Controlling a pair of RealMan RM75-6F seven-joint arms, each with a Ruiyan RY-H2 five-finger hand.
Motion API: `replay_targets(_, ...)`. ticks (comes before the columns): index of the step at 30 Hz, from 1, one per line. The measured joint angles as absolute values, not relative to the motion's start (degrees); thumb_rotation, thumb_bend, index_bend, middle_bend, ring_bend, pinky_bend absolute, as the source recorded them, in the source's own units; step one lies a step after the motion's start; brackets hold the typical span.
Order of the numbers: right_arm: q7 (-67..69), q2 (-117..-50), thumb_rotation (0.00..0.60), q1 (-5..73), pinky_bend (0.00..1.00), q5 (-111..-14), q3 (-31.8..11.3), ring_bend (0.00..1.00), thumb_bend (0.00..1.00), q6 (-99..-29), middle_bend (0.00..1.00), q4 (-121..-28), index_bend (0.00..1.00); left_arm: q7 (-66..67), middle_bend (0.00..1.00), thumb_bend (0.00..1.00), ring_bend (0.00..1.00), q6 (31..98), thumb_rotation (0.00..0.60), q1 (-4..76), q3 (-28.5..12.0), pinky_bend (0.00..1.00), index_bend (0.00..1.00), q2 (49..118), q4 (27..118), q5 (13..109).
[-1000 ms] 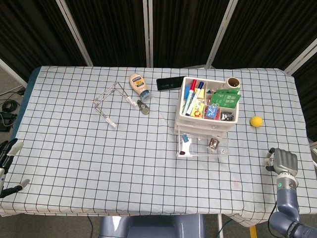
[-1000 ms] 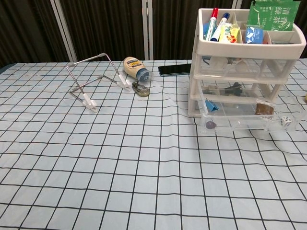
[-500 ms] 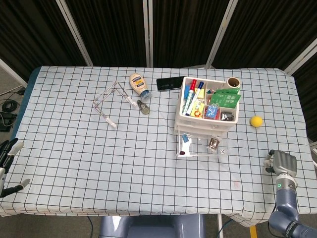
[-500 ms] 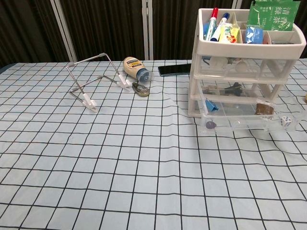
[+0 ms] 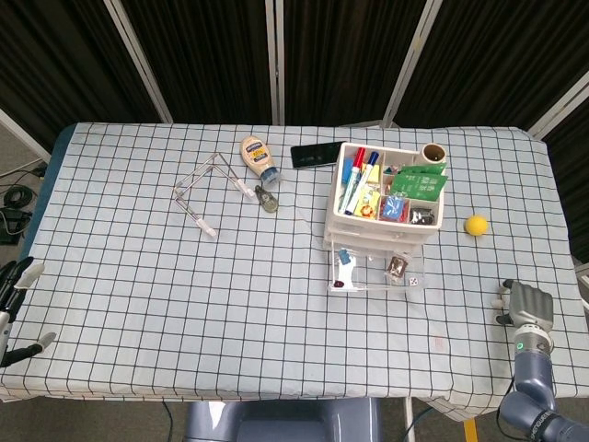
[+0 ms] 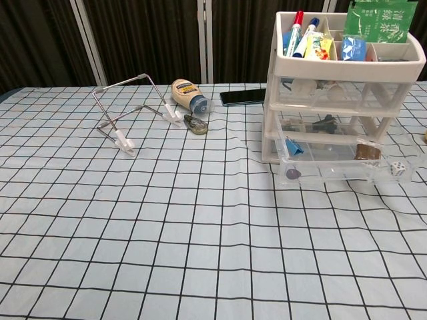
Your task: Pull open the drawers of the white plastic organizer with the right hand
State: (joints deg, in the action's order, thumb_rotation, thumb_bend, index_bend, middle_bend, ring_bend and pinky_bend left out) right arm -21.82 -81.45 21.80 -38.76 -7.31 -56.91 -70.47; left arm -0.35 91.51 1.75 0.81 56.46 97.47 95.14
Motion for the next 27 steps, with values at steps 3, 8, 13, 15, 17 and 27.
replay_targets(3, -22.36, -81.25, 0.6, 21.59, 0.8, -38.78, -7.37, 1.0, 0.18, -57.44, 1.0, -70.71, 0.27, -0.23, 0.0, 0.03, 0.0, 91.49, 0.6, 1.76, 0.8, 0.0, 0.0, 56.49, 97.49, 95.13)
replay_targets(8, -22.53, -80.42, 0.6, 20.94, 0.73, -40.89, -7.44, 0.91, 0.15, -61.03, 0.92, -72.51, 0.26, -0.26, 0.0, 0.03, 0.0, 91.6, 0.6, 1.71, 0.73, 0.0, 0.0, 56.51, 97.48, 95.02)
replay_targets(13, -20.97, -78.46, 0.6, 18.94, 0.48, -48.22, -7.3, 0.6, 0.15, -70.28, 0.58, -76.77, 0.24, -0.23, 0.0, 0.03, 0.0, 91.53, 0.6, 1.71, 0.63, 0.0, 0.0, 56.65, 97.4, 94.76)
replay_targets(15, -19.47, -77.42, 0.6, 17.65, 0.3, -52.6, -7.17, 0.39, 0.15, -75.38, 0.38, -78.87, 0.21, 0.05, 0.0, 0.03, 0.0, 91.21, 0.6, 1.82, 0.66, 0.0, 0.0, 56.81, 97.31, 94.72)
replay_targets(17, -17.32, -76.4, 0.6, 16.43, 0.09, -56.8, -6.95, 0.12, 0.14, -79.61, 0.12, -80.64, 0.15, 0.47, 0.0, 0.03, 0.0, 90.38, 0.6, 2.07, 0.7, 0.0, 0.0, 57.05, 97.14, 94.51)
replay_targets(27, 1.23, -69.91, 0.6, 11.02, 0.0, -77.54, -2.8, 0.0, 0.1, -87.54, 0.0, -84.39, 0.0, 2.92, 0.0, 0.03, 0.0, 85.73, 0.6, 3.71, -0.65, 0.0, 0.0, 60.14, 94.83, 89.14)
